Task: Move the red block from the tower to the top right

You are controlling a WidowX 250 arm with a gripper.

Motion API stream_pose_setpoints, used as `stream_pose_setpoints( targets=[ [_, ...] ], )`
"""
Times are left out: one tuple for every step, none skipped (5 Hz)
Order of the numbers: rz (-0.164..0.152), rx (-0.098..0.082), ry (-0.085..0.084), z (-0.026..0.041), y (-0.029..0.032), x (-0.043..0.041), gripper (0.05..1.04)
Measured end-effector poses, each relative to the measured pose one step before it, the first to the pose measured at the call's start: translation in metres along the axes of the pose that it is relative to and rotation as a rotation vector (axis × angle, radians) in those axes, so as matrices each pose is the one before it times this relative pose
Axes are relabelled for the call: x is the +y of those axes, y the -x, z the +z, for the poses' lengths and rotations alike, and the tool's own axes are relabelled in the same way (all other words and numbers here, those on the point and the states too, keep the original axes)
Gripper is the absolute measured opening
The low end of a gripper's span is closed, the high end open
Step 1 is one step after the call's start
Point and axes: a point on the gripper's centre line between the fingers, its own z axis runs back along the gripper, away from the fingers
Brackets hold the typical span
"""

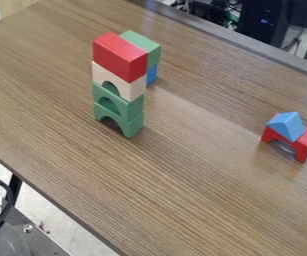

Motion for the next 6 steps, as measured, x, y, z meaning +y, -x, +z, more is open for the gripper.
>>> stream_pose_setpoints(
  targets=[
    [0.0108,-0.0029,-0.0509,-0.01678,-0.00372,-0.00037,1.001],
    [-0.0421,0.0966,-0.0488,0.00512,-0.00117,0.00628,1.001],
    [0.0209,0.0759,0.0601,0.02819,-0.02299,0.01331,1.001],
    [-0.0201,0.0022,0.0195,0.01424,0.00167,0.02243,1.001],
    [0.0369,-0.0983,0.0124,0.01433,-0.01284,0.02587,1.001],
    [0.0487,-0.0579,0.0345,0.01167,-0.01403,0.02988,1.001]
  ],
)
